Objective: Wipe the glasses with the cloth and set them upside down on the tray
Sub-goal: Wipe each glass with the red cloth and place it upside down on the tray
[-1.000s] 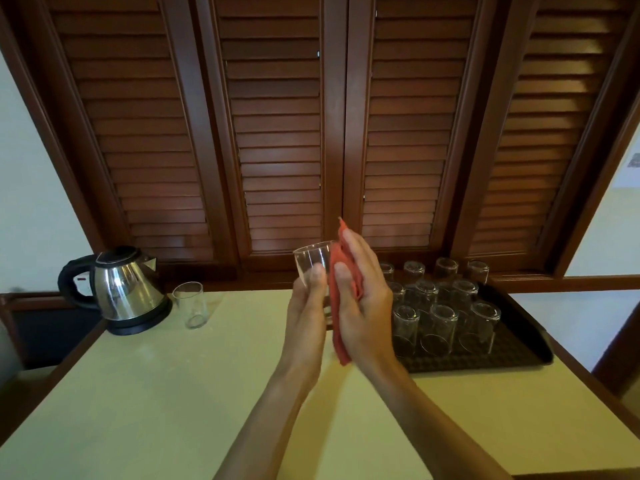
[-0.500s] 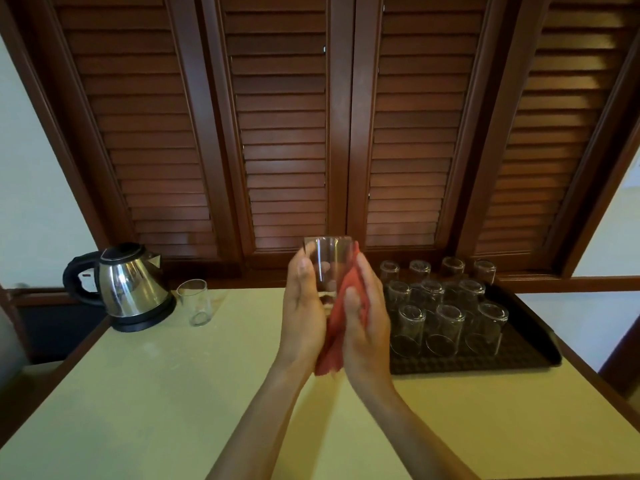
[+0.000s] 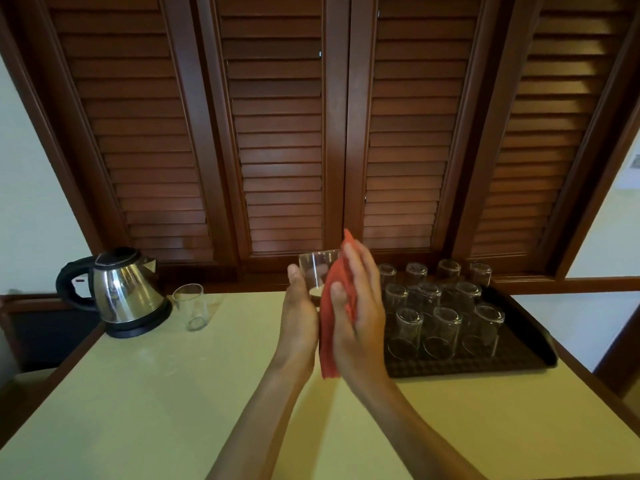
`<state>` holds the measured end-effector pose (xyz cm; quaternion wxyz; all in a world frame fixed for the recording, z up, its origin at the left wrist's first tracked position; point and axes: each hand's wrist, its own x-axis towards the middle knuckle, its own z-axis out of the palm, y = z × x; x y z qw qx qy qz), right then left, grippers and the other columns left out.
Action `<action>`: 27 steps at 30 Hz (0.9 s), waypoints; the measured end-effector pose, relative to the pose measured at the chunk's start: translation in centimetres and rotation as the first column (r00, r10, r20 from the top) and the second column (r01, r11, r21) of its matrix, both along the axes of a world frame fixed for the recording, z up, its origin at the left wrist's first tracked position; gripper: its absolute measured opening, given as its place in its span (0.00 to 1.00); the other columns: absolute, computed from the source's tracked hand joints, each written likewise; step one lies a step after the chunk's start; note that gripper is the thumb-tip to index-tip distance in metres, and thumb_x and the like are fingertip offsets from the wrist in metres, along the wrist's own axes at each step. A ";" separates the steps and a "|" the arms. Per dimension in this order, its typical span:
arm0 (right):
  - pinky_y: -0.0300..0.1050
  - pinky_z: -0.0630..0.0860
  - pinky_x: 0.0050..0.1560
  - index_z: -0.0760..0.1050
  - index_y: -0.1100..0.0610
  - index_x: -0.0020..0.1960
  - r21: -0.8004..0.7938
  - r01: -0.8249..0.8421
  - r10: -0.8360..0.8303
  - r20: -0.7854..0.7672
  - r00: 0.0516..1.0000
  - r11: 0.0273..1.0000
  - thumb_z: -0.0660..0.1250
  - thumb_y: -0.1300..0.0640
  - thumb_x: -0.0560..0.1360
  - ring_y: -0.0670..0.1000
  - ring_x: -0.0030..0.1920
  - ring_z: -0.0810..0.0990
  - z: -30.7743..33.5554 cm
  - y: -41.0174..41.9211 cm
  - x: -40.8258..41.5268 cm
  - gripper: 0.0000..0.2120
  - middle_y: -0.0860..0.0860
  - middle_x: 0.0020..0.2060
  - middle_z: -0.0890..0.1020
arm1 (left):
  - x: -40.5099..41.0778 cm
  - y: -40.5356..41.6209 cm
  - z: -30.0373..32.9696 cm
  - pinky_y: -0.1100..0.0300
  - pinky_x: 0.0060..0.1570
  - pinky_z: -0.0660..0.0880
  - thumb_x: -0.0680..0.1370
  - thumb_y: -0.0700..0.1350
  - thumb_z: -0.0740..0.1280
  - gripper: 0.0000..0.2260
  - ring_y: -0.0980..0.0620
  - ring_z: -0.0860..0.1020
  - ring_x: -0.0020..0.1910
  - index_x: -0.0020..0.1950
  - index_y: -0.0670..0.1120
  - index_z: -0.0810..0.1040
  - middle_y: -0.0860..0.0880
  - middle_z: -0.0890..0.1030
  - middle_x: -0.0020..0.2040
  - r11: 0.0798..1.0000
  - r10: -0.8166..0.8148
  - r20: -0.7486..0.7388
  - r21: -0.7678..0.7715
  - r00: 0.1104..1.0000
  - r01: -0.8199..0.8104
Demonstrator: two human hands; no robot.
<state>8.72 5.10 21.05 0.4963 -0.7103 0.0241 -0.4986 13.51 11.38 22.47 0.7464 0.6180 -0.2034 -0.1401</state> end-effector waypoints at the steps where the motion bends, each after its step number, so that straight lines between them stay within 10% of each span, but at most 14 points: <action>1: 0.37 0.65 0.73 0.64 0.52 0.78 -0.010 -0.025 0.025 -0.017 1.000 1.000 0.56 0.47 0.82 0.44 0.76 0.65 -1.0 0.4 -0.2 0.25 0.46 0.77 0.65 | 0.2 0.2 0.4 0.62 0.49 0.82 0.82 0.67 0.46 0.29 0.54 0.86 0.53 0.59 0.56 0.83 0.49 0.88 0.53 1.000 0.016 0.005 -0.012 1.000 -0.015; 5: 0.54 0.73 0.70 0.71 0.43 0.69 0.398 -0.219 0.253 -0.033 0.967 0.891 0.57 0.41 0.82 0.44 0.63 0.79 -0.5 -0.9 -0.1 0.18 0.46 0.63 0.80 | -0.3 0.5 0.8 0.65 0.46 0.82 0.72 0.78 0.48 0.41 0.65 0.82 0.51 0.68 0.48 0.70 0.48 0.79 0.58 0.999 -0.002 0.178 0.039 0.984 -0.005; 10: 0.32 0.66 0.69 0.64 0.54 0.78 -0.046 0.000 0.000 0.013 1.000 0.999 0.56 0.52 0.84 0.40 0.74 0.65 0.9 0.6 0.0 0.23 0.49 0.77 0.64 | -0.2 0.0 0.7 0.53 0.53 0.85 0.80 0.69 0.55 0.29 0.48 0.86 0.54 0.64 0.48 0.81 0.43 0.86 0.55 0.998 0.035 0.128 -0.060 0.991 -0.028; 15: 0.34 0.72 0.66 0.67 0.48 0.75 0.201 -0.073 0.084 -0.047 0.995 0.977 0.55 0.46 0.83 0.42 0.68 0.74 -0.2 -1.2 0.5 0.21 0.46 0.69 0.74 | -0.7 0.5 0.5 0.70 0.46 0.80 0.82 0.63 0.50 0.25 0.67 0.82 0.53 0.70 0.55 0.77 0.56 0.84 0.57 1.000 -0.009 0.144 -0.009 0.990 0.011; 21: 0.40 0.64 0.74 0.64 0.57 0.78 -0.290 0.011 0.006 0.058 0.998 0.957 0.55 0.52 0.85 0.48 0.77 0.63 -1.0 0.2 -0.3 0.22 0.53 0.78 0.63 | 0.2 0.5 2.2 0.49 0.62 0.81 0.82 0.67 0.59 0.28 0.49 0.83 0.62 0.71 0.49 0.77 0.45 0.85 0.62 0.991 -0.062 0.056 -0.112 0.997 0.068; 25: 0.41 0.71 0.70 0.65 0.50 0.77 0.130 -0.107 0.111 -0.023 0.994 0.986 0.56 0.45 0.83 0.41 0.71 0.71 0.5 -1.2 0.5 0.24 0.46 0.73 0.71 | 0.0 0.6 1.1 0.45 0.64 0.80 0.82 0.70 0.54 0.27 0.51 0.82 0.63 0.70 0.56 0.77 0.49 0.83 0.63 0.999 -0.035 0.072 -0.022 0.997 0.037; 27: 0.37 0.69 0.71 0.64 0.54 0.78 0.015 -0.043 0.044 -0.036 0.998 0.999 0.57 0.52 0.84 0.41 0.73 0.68 1.3 -1.5 0.6 0.23 0.49 0.75 0.67 | -0.2 0.6 1.2 0.46 0.67 0.78 0.83 0.67 0.50 0.25 0.52 0.81 0.65 0.66 0.57 0.80 0.51 0.84 0.62 0.998 -0.067 0.032 -0.001 0.997 0.067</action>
